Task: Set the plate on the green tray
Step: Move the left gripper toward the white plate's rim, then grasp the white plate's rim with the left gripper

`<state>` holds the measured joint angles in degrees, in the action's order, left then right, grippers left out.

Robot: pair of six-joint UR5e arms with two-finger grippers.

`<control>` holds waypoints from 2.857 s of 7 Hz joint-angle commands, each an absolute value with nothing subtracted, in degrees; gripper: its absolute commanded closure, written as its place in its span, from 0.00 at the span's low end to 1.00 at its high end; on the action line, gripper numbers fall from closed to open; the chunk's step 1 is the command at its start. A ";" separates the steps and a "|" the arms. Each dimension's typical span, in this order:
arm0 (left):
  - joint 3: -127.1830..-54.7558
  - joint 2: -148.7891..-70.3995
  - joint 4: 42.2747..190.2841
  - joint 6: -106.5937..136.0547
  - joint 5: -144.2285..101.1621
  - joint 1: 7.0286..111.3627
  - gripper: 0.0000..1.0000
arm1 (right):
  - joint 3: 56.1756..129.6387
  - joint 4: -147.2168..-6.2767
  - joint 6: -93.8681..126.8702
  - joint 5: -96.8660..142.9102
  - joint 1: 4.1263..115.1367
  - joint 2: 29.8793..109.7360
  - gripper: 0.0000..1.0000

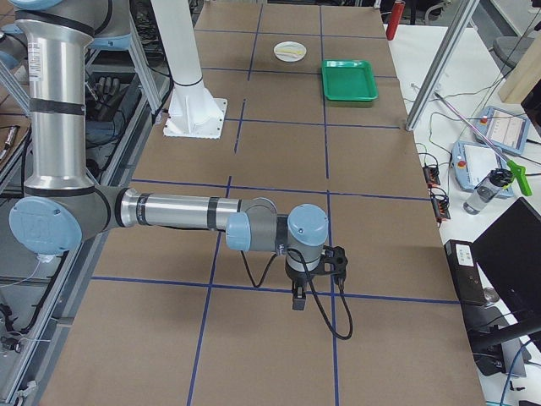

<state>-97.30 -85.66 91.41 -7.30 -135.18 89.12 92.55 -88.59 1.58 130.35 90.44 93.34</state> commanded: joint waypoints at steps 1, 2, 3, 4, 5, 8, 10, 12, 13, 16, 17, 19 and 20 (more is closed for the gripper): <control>-97.29 -85.78 91.32 -7.29 -135.35 89.12 0.00 | 92.55 -88.59 1.58 130.34 90.44 93.34 0.00; -97.12 -85.87 91.41 -7.21 -135.18 89.12 0.00 | 92.55 -88.59 1.58 130.34 90.44 93.34 0.00; -97.12 -86.13 92.02 -7.47 -135.18 89.12 0.00 | 92.55 -88.59 1.58 130.34 90.44 93.34 0.00; -96.34 -86.22 96.11 -7.38 -135.18 89.03 0.00 | 92.55 -88.59 1.58 130.43 90.44 93.34 0.00; -94.59 -86.22 100.33 -7.12 -135.18 88.69 0.00 | 92.55 -88.68 1.58 130.43 90.44 93.34 0.00; -86.70 -86.13 122.07 18.01 -135.00 77.39 0.00 | 92.55 -88.59 1.58 130.34 90.44 93.34 0.00; -82.37 -86.13 136.96 35.08 -129.77 68.60 0.00 | 92.55 -88.68 1.58 130.43 90.44 93.34 0.00; -82.27 -86.13 138.25 41.11 -128.06 63.22 0.00 | 92.55 -88.59 1.58 130.43 90.44 93.34 0.00; -82.27 -86.22 138.34 43.66 -126.58 60.93 0.00 | 92.55 -88.68 1.58 130.34 90.44 93.34 0.00; -82.27 -86.22 139.31 44.38 -126.21 58.46 0.11 | 92.55 -88.59 1.58 130.34 90.44 93.34 0.00; -82.27 -86.13 139.31 44.38 -126.21 58.01 0.11 | 92.55 -88.59 1.58 130.34 90.44 93.34 0.00; -82.61 -86.05 139.22 44.30 -126.91 57.92 0.75 | 92.55 -88.59 1.58 130.34 90.44 93.34 0.00; -82.79 -85.96 139.22 44.30 -127.00 57.92 1.00 | 92.55 -88.59 1.58 130.34 90.44 93.34 0.00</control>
<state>-82.56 -86.05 139.25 44.33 -126.75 57.98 92.55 -88.59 1.58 130.34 90.44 93.34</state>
